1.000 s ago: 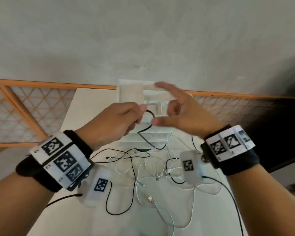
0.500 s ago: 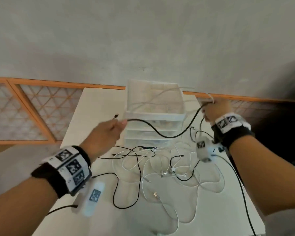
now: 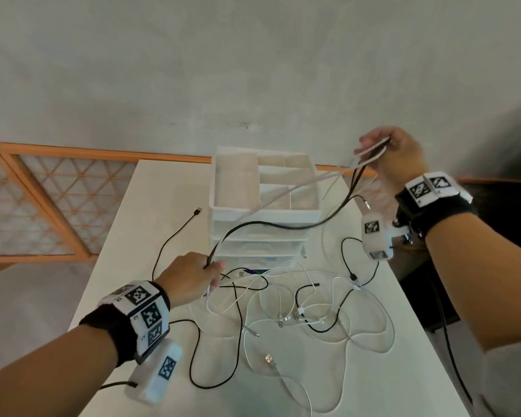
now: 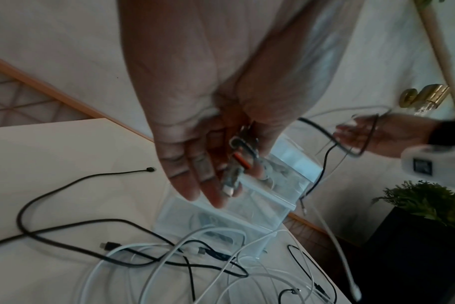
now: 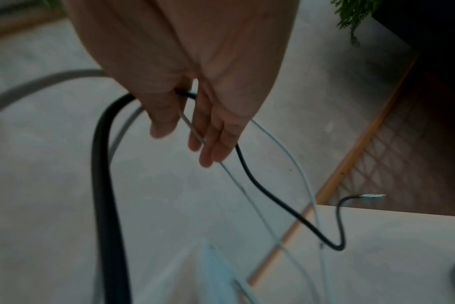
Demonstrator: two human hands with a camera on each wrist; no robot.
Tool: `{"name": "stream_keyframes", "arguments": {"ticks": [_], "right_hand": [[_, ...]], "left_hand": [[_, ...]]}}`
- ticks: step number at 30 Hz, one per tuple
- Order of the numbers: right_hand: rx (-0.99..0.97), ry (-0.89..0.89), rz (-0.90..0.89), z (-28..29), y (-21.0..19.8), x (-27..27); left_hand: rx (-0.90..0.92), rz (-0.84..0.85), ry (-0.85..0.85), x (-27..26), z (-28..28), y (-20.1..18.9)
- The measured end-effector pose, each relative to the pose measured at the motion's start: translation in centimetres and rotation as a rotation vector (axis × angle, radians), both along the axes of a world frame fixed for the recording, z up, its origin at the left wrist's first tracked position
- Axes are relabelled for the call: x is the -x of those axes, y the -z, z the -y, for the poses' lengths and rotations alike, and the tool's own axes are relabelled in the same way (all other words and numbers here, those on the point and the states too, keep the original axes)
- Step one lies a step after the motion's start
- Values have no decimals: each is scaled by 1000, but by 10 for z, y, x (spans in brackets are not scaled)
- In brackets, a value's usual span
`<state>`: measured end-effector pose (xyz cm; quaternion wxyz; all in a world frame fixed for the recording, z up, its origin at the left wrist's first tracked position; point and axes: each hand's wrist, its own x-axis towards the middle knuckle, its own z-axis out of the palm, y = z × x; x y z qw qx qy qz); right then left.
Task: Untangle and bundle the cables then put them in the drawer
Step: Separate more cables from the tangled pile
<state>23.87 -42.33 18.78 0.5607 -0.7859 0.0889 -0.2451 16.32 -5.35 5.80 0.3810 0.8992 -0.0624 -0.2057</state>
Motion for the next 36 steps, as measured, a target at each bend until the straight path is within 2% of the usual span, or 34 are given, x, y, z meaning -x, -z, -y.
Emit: {"name": "stream_keyframes", "arguments": {"ticks": [4,6,8,9,11,14,17,20,22,23,25,26,27,28,30,32,34,36], "right_hand": [[346,-72,-531,7,53,16],[447,-11,-746,4,57,25],[444,55,-823,0,45,27],[383,78,-789,0,37,24],[274,125,-593,1,18,16],[29,178,-154,-2,-12,-1],[-203,104,217,-1,-30,-8],[-233,50,314,8,-20,-8],[-127,77,228,12,6,2],[3,76,110,13,23,10],[347,-7,-300,14,58,33],[456,-46,-503,13,73,46],[499,-61,-631,10,84,58],[518,-56,-678,3,89,69],[477,-97,-590,-21,89,90],[347,-282,-502,-62,84,111],[349,-513,-554,-110,88,131],[396,-605,-684,-141,104,141]], "left_hand": [[245,-118,-106,-5,0,-1],[241,-119,-141,-6,0,-2],[180,-76,-117,-8,0,-5],[137,-41,-85,-8,1,-7],[78,20,-26,-7,5,-9],[124,48,-3,-1,14,-10],[164,63,17,6,21,-8],[160,73,25,13,23,-6],[153,54,17,17,21,-4],[147,48,11,19,20,-2],[154,37,-20,24,14,3],[164,36,-34,26,11,5],[166,42,-42,28,8,4],[162,51,-40,29,7,3],[150,63,-12,31,7,-2],[154,79,53,34,15,-13],[175,108,124,39,24,-26],[230,97,163,44,28,-35]]}}
